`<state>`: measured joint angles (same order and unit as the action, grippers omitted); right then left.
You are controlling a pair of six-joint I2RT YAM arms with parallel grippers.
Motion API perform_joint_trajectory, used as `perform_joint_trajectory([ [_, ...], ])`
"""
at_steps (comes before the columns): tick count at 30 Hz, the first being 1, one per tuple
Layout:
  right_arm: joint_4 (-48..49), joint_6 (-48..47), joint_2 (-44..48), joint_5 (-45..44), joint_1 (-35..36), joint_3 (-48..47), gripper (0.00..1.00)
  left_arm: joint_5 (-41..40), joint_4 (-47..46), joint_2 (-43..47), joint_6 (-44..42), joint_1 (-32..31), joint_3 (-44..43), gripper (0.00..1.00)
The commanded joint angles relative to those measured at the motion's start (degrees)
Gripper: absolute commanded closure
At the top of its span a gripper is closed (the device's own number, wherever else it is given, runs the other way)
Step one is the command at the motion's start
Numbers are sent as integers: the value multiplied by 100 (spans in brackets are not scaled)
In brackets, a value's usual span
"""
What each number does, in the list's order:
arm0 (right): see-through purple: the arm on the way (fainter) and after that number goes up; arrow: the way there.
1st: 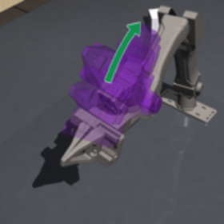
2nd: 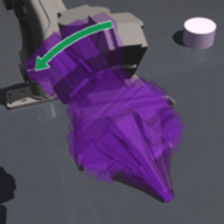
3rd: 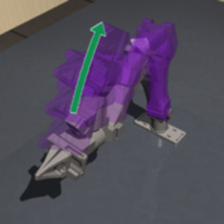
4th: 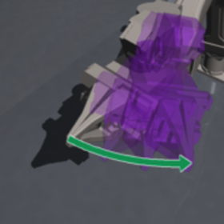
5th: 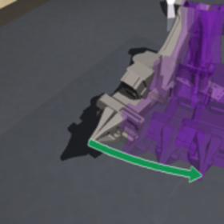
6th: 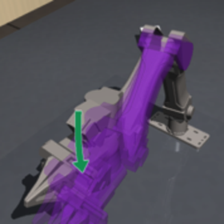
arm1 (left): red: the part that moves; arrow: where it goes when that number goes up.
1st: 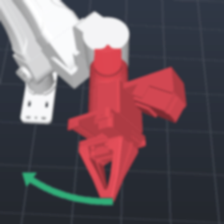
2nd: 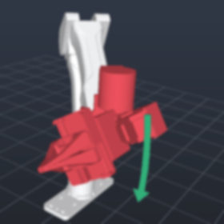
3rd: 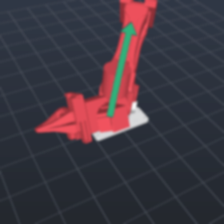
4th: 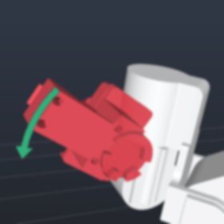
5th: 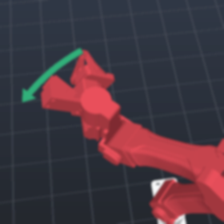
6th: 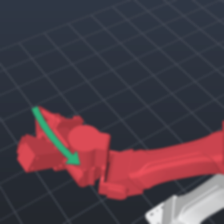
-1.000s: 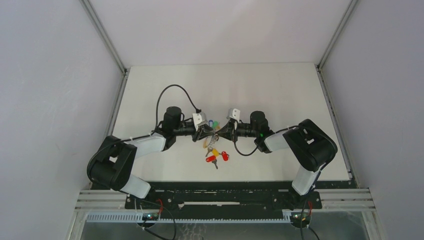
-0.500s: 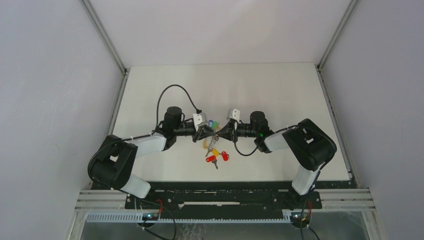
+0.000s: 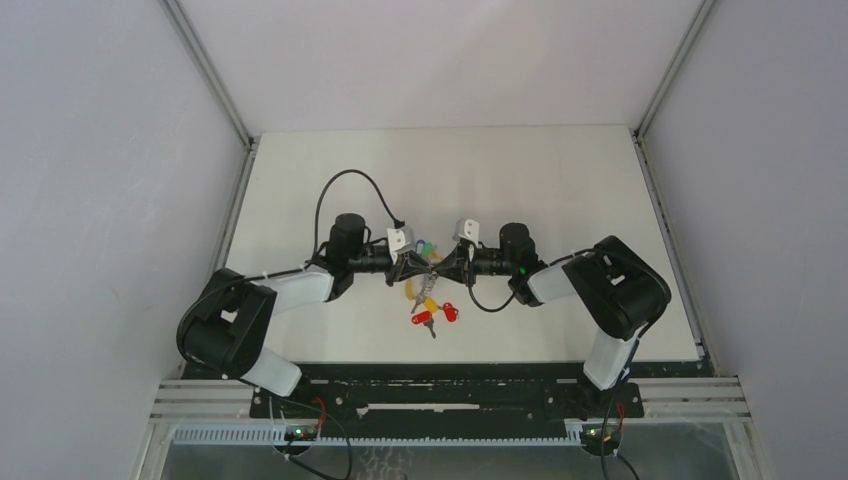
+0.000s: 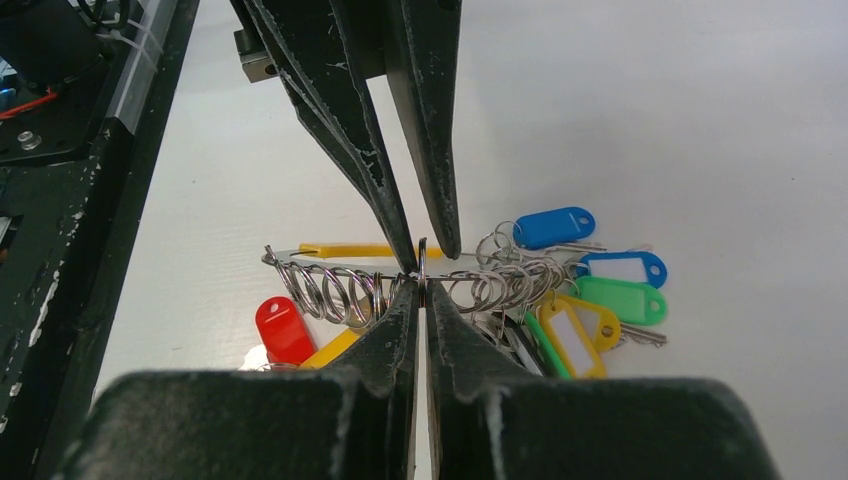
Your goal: Put the keys on the keyring
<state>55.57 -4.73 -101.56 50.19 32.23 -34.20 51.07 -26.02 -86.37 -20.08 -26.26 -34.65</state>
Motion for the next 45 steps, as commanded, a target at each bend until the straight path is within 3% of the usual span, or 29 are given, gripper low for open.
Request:
perform_joint_trajectory([
  [1,484,-11,-11,77,29,-62,100,367,-42,-56,21,-116,-278,80],
  [13,807,281,-57,91,-67,-61,100,293,445,-96,-228,-303,-411,85],
  [19,792,349,-59,55,-85,-57,100,104,678,18,-337,-307,-445,100],
  [30,690,134,322,-222,-266,329,80,-799,2331,292,-891,-489,-1099,100],
  [35,455,-2,436,-233,-278,334,77,-1195,3161,318,-1124,-628,-1516,100],
  [45,702,-6,250,-18,-208,313,77,-1362,3665,291,-1253,-779,-1886,100],
])
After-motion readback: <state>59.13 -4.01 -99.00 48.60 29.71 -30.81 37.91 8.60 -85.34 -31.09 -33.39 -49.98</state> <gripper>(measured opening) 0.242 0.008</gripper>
